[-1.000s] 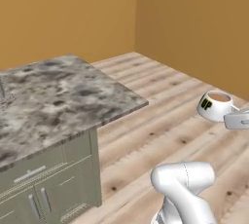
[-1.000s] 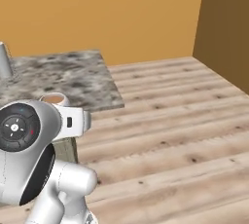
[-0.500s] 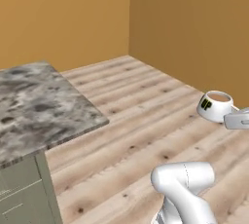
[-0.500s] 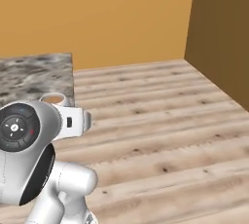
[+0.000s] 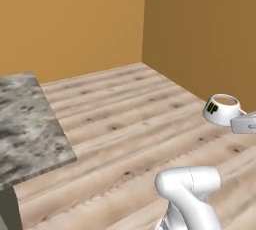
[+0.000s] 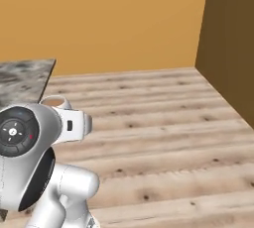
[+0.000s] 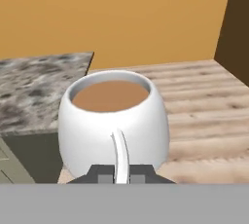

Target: Pick the cup of tea, navigate to the dining table, and place it on the saucer.

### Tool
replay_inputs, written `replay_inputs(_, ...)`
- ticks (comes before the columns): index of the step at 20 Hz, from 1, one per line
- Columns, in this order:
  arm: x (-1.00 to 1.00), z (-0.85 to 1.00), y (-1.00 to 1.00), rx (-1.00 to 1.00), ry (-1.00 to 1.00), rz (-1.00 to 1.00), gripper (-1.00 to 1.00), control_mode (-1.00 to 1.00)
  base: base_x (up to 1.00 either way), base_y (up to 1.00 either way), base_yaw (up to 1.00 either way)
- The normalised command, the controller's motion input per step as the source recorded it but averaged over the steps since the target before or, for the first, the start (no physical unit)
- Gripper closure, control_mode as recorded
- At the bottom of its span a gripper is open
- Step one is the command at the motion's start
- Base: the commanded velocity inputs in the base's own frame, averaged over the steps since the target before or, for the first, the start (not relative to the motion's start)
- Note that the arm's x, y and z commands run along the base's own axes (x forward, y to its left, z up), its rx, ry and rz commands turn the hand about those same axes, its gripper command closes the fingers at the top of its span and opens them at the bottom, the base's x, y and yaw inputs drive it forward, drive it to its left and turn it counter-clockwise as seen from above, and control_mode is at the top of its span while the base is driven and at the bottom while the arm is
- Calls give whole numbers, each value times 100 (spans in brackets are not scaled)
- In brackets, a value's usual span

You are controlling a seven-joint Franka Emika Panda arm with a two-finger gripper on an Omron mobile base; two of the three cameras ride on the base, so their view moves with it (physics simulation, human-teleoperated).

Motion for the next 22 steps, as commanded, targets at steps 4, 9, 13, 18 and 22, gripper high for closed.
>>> replay_inputs(4, 0, 0, 0, 0, 0, 0, 100, 100, 100, -58, 37)
replay_inputs(9, 0, 0, 0, 0, 0, 0, 100, 100, 94, -61, 39)
replay_inputs(13, 0, 0, 0, 0, 0, 0, 100, 100, 90, -57, 43)
replay_inputs(18, 0, 0, 0, 0, 0, 0, 100, 100, 88, -39, 57)
replay_inputs(22, 0, 0, 0, 0, 0, 0, 100, 100, 83, -26, 71)
